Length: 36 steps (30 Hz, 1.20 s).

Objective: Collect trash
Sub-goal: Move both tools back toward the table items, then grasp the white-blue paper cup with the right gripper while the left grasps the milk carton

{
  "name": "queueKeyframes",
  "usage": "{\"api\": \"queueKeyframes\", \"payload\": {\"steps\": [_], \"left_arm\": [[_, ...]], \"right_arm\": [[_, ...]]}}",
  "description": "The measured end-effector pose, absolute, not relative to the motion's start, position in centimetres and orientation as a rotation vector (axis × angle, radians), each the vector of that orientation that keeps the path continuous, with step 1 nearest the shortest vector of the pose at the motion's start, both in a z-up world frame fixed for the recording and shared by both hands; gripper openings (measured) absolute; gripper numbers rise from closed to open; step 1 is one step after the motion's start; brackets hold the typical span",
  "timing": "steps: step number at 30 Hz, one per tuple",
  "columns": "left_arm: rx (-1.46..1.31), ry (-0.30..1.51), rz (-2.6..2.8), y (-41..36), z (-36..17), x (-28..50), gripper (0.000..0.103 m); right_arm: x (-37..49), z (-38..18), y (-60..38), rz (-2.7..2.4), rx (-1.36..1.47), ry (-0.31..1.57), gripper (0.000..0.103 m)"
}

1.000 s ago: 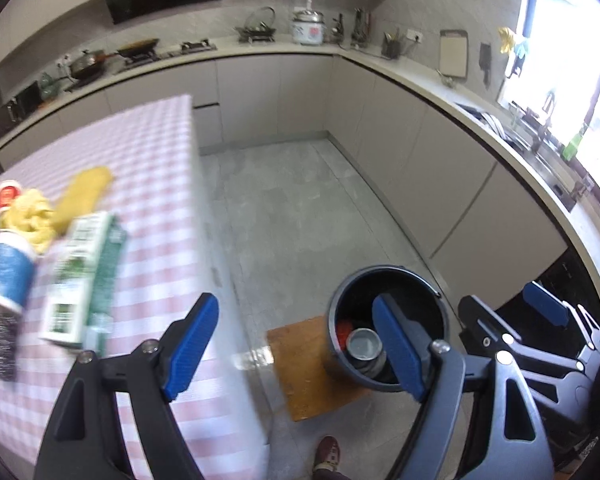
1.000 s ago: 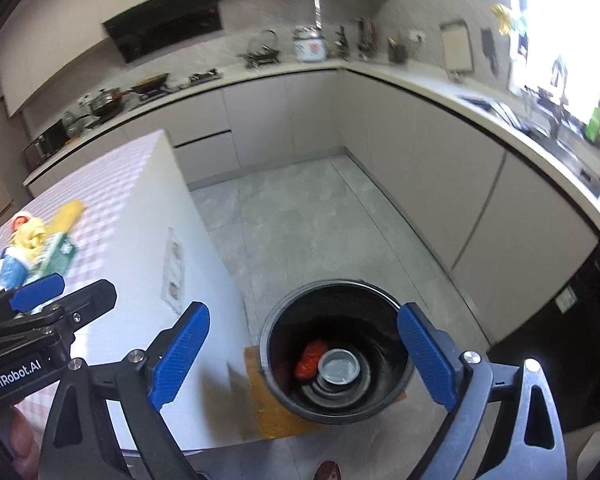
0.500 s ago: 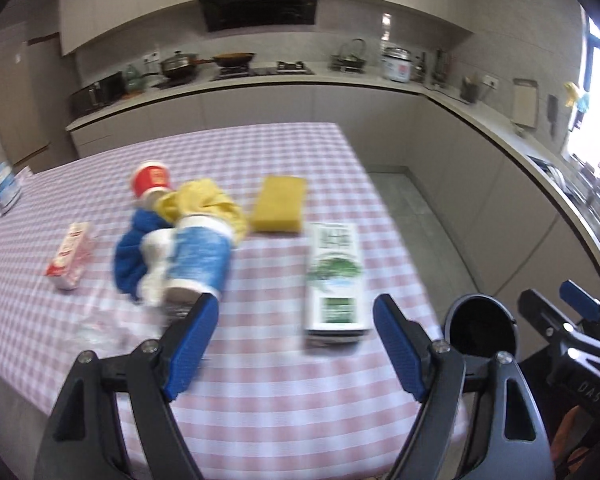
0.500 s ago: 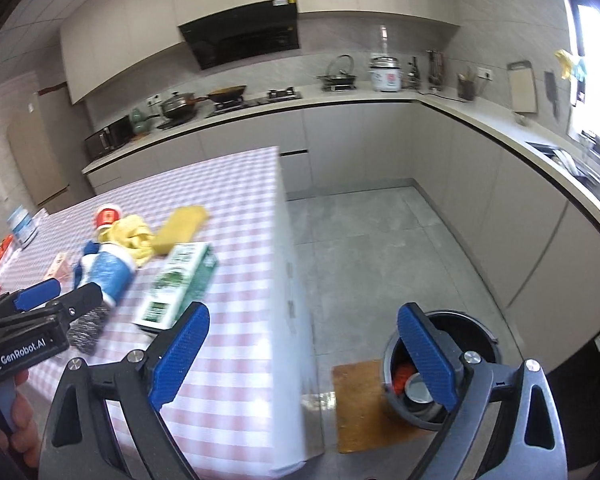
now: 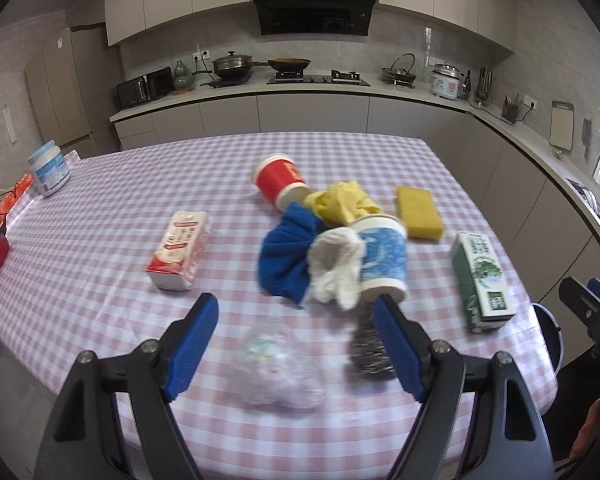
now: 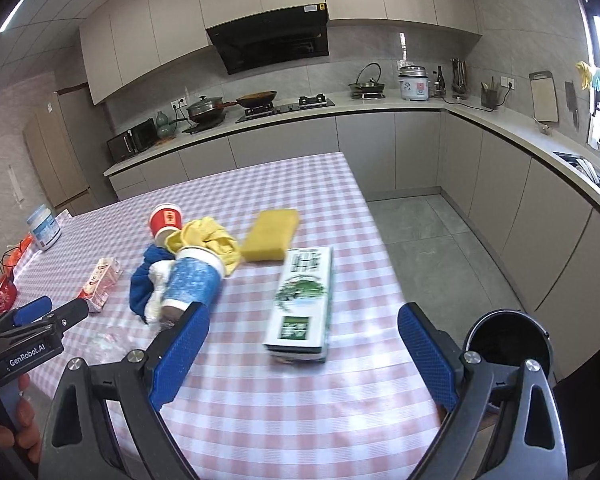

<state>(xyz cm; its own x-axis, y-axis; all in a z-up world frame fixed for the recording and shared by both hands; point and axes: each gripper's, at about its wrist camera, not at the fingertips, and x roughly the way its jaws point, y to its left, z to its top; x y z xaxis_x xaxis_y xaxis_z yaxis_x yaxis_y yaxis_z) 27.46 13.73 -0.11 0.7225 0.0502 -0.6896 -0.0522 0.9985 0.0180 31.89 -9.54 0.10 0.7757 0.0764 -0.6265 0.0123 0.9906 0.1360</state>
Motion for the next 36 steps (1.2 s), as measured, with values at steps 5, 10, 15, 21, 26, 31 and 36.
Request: {"api": "queueKeyframes", "payload": {"steps": [5,10,15,21,26,31,36], "left_arm": [[-0.014,0.787,0.078,17.4,-0.6,27.9,0.081],[-0.04,0.783,0.115,19.5,-0.8,28.5,0.081],[-0.079,0.799,0.14,21.0,-1.0,29.2,0.081],[-0.077,0.798,0.165,22.4,-1.4,30.2,0.081],[-0.052,0.804,0.156,23.8,-2.4,31.9,0.081],[-0.04,0.824,0.125,25.4,-3.7,34.5,0.081],[-0.02,0.837,0.116,26.2,-5.0,36.5,0.081]], "right_arm": [[32.3,-0.1,-5.9,0.052,0.136,0.706,0.097],[33.8,-0.3,-3.6,0.093,0.116,0.72,0.097],[36.0,-1.0,-1.8,0.126,0.079,0.739,0.097],[38.1,-2.0,-0.3,0.141,0.054,0.767,0.097],[40.4,-3.3,1.2,0.113,0.049,0.792,0.097],[42.9,-5.1,2.1,0.061,0.077,0.818,0.097],[44.9,-6.4,3.1,0.021,0.07,0.837,0.096]]}}
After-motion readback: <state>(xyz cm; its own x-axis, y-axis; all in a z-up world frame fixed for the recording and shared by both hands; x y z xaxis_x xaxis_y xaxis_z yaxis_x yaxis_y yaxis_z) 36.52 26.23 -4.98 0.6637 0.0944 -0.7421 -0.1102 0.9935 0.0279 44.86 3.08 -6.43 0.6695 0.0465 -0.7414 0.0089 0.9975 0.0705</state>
